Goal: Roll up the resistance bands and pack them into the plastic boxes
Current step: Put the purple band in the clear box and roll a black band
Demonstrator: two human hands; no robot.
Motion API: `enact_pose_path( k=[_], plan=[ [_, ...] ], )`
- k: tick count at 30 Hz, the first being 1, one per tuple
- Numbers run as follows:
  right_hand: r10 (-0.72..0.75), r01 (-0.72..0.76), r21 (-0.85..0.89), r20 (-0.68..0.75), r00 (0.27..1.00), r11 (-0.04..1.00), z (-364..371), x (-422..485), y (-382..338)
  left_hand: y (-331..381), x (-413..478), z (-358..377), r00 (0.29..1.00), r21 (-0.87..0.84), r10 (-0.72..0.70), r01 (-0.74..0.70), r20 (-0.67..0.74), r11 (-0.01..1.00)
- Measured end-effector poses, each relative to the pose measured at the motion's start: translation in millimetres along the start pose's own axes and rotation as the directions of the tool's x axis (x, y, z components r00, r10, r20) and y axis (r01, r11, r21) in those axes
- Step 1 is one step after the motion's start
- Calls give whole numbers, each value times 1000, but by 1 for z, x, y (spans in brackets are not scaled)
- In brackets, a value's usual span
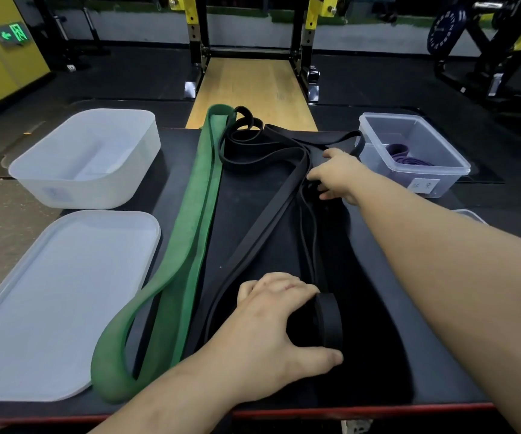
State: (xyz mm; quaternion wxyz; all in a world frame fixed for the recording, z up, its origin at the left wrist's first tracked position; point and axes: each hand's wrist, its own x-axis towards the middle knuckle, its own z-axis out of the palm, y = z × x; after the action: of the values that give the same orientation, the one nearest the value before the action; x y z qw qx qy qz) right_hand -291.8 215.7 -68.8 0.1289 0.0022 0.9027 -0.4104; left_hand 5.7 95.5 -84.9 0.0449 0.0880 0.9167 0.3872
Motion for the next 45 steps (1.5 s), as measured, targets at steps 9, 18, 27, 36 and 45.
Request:
enact_pose_path(
  k=[9,18,27,36,45],
  plan=[
    [-525,480,-276,-121,842,833,-4,5,-23,-3,2,1,1000,-6,1,-1,3,1000],
    [-441,364,-493,-45,896,790,-8,-13,-26,-3,5,2,1000,-4,-6,7,10,1000],
    [-108,110,-396,28,994,912,0,-82,26,-7,4,3,998,37,-62,62,15,997],
    [-230,247,-423,92,969,872,15,-125,37,0,3,0,1000,150,2,-6,24,989],
    [-116,125,-298,46,992,946,14,-129,26,-1,0,-2,997,134,-35,25,72,991]
  ],
)
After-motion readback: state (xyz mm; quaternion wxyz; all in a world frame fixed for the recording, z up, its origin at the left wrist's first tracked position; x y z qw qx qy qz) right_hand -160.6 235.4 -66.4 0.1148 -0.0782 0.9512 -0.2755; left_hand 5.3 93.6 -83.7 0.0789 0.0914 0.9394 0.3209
